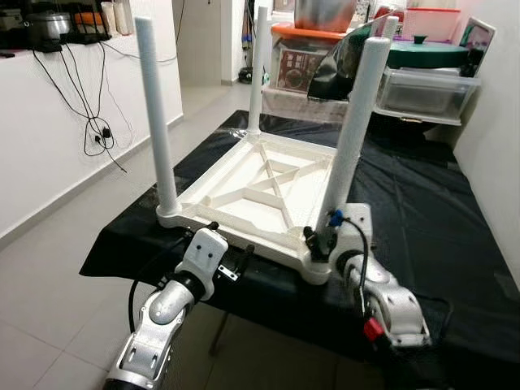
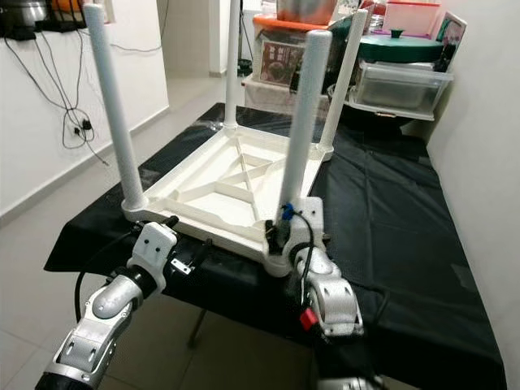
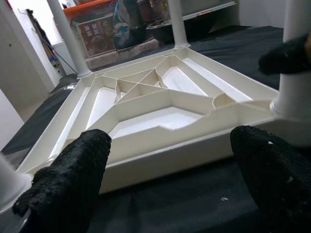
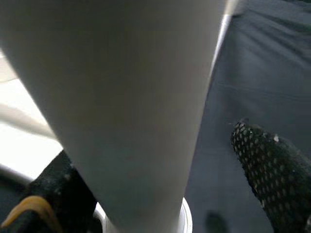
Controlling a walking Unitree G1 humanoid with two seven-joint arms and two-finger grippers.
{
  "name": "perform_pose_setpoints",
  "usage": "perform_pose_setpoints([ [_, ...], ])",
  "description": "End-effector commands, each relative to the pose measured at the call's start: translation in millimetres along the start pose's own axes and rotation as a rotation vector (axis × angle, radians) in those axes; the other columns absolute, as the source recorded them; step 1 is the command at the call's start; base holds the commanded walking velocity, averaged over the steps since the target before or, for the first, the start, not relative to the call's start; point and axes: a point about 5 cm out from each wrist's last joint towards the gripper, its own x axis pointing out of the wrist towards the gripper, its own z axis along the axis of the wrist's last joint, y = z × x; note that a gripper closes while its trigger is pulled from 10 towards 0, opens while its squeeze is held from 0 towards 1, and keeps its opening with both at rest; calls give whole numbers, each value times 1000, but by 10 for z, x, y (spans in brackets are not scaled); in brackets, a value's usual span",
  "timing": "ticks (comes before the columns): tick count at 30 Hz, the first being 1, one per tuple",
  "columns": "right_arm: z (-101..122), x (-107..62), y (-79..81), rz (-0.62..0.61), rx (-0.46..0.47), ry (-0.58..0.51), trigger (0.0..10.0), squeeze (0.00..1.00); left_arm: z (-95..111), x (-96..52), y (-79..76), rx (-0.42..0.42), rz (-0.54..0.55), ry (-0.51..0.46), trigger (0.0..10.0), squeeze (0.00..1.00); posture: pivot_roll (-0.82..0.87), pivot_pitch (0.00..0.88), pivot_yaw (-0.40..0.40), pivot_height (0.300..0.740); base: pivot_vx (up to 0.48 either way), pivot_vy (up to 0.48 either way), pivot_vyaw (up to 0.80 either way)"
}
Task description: Building children table
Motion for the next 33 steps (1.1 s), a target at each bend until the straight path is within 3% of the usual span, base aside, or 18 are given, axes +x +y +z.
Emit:
perform_pose_setpoints([
  [1,83,77,-53,-51,41,-27,10000,0,-50,-2,-32,-6,-5,18,10000,0,109,0,-103,740,0,0,0],
  [5,189,134,-28,-59,80,-54,10000,0,-47,-3,-31,-5,-4,17,10000,0,113,0,-106,740,0,0,0],
  [12,373,179,278,29,114,-101,10000,0,-49,-15,-42,-7,-3,17,10000,0,121,0,-112,740,0,0,0],
  [15,386,187,324,41,114,-102,10000,0,-48,-13,-47,-8,-4,16,10000,0,121,0,-112,740,0,0,0],
  [18,385,193,480,76,109,-97,10000,0,-54,-9,-64,-8,-7,18,10000,0,120,0,-114,740,0,0,0],
  [30,389,209,632,111,105,-95,10000,0,-57,-5,-72,-8,-9,18,10000,0,123,0,-117,740,0,0,0],
  [32,384,180,781,166,92,-97,10000,0,-66,0,-78,-8,-9,20,10000,0,120,0,-115,740,0,0,0],
  [33,384,180,781,166,92,-97,10000,0,-66,0,-78,-8,-9,20,10000,0,120,0,-115,740,0,0,0],
])
